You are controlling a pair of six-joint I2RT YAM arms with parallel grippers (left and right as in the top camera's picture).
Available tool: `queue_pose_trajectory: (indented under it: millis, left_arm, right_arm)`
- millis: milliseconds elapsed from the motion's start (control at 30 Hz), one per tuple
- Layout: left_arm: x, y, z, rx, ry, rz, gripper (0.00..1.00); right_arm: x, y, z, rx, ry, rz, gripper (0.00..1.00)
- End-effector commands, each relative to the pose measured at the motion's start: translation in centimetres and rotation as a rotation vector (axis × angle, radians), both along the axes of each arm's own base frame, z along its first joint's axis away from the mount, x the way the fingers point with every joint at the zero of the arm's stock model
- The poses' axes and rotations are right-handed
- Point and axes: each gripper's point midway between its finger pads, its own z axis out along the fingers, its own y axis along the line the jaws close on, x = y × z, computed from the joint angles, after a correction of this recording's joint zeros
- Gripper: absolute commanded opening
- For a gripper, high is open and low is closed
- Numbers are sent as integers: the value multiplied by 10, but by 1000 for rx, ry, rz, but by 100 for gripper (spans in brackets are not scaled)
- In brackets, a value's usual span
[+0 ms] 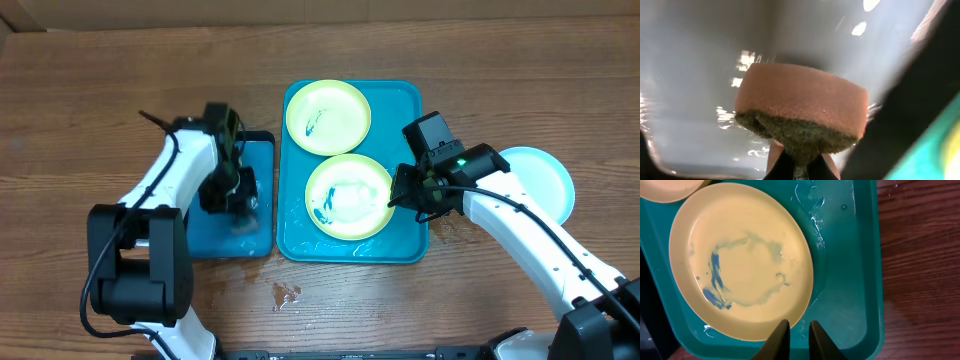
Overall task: Clean dirty plates on tray and stack at the side
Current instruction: 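Pick up the sponge from the water tray with the left gripper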
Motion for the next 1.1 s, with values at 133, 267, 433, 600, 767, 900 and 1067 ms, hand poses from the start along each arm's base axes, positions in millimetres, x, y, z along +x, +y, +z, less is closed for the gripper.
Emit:
queue_pose_trajectory:
  millis: [133,267,433,600,767,900,1067]
  left_arm:
    - [21,3,11,49,-93,-19,4]
    - [7,6,-23,61,-87,-14,4]
    - [-12,6,-47,50,-57,1,4]
    - [-11,8,-32,58,-29,3,4]
    - [5,5,1,53,-40,3,4]
    - [8,10,1,85,-52,-2,5]
    - [-8,10,-30,98,-33,-15,4]
  right_arm:
    - [7,-3,6,-14,-32,-3,16]
    - [11,-13,6,-65,-51,-43,16]
    - [16,-21,0,-89,-58,-165,16]
    - [21,-6,-16,-27,-49,-123,19]
    - [22,-5,-35,-45,-8,-109,22]
    - [17,-3,-53,-56,48,-97,27]
    - [9,-1,-78,-65,135,-95,28]
